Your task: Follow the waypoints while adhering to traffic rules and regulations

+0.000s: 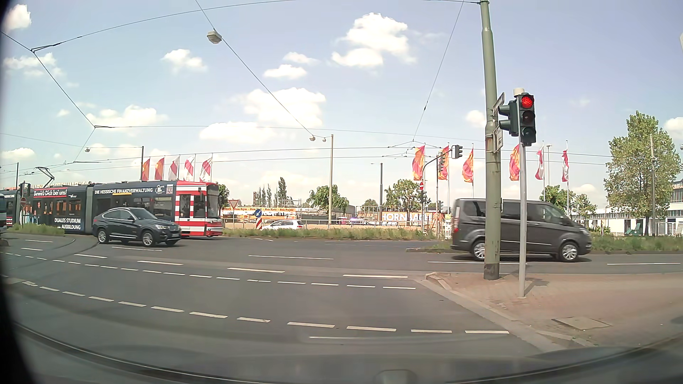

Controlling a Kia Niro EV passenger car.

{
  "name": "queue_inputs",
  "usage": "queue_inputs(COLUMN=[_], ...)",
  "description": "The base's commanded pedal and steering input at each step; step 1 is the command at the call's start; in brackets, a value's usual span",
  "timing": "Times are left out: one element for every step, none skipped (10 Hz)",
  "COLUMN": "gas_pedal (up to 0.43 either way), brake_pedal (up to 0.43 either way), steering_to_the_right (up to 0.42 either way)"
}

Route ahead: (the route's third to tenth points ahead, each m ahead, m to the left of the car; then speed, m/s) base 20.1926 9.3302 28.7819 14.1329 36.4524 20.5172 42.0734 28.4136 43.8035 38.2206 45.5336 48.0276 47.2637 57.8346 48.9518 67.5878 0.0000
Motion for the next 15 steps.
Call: queue_inputs(gas_pedal=[0.0, 0.0, 0.0, 0.0, 0.0, 0.0, 0.0, 0.0, 0.0, 0.0, 0.0, 0.0, 0.0, 0.0, 0.0], brake_pedal=[0.348, 0.348, 0.348, 0.348, 0.348, 0.354, 0.348, 0.348, 0.348, 0.348, 0.348, 0.348, 0.354, 0.348, 0.348], steering_to_the_right=[-0.048, -0.048, -0.048, -0.048, -0.048, -0.048, -0.048, -0.049, -0.049, -0.049, -0.048, -0.049, -0.049, -0.049, -0.048])
